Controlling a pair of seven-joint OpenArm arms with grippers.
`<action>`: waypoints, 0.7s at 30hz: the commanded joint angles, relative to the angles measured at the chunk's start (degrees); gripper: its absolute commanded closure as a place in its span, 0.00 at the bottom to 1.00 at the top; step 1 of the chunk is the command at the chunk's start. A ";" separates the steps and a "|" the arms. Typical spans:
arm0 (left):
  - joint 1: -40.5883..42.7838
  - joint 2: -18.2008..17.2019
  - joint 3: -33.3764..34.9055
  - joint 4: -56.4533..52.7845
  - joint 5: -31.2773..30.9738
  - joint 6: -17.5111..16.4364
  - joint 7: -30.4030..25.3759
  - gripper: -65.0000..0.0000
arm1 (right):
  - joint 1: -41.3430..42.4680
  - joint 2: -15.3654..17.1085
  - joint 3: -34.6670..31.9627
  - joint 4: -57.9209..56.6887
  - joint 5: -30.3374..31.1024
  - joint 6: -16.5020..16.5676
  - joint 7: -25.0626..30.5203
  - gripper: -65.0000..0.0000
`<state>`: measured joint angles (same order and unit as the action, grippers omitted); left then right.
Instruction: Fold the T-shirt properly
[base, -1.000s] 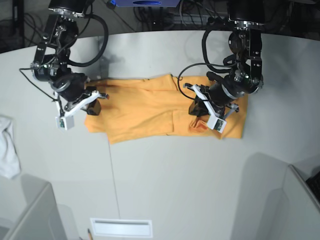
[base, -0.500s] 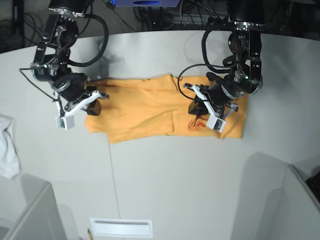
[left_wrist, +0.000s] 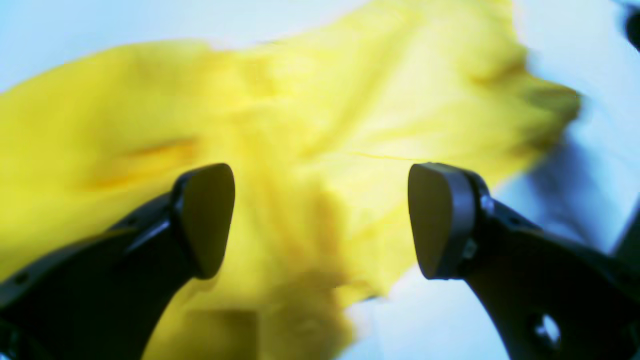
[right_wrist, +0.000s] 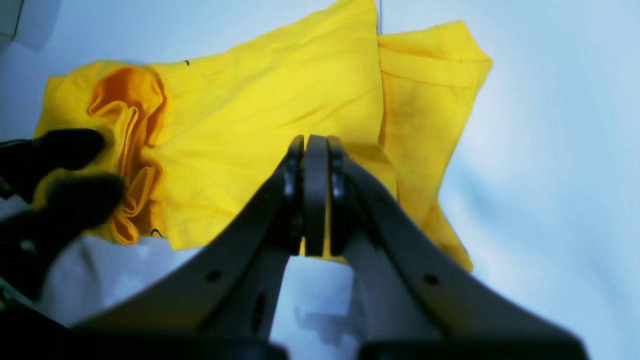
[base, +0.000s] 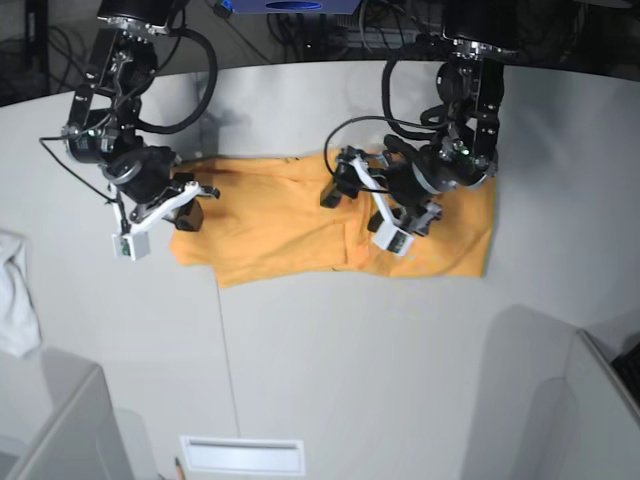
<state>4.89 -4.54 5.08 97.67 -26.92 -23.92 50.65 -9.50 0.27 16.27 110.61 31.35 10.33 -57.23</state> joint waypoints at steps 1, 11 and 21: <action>-0.97 0.62 1.20 0.93 -1.00 -0.21 -1.20 0.20 | 1.01 0.30 0.21 0.91 0.87 0.09 1.01 1.00; -1.24 0.89 -9.61 2.77 -1.17 -0.21 -1.11 0.30 | 2.42 0.21 4.34 0.73 0.95 0.09 -0.48 1.00; 7.11 -2.81 -36.69 5.41 -0.64 -0.21 -1.20 1.00 | 12.35 4.69 18.23 -19.13 23.11 0.18 -12.26 0.06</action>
<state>12.32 -6.90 -31.75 102.10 -26.52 -23.90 50.48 1.83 4.69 34.46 90.24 54.33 10.52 -69.89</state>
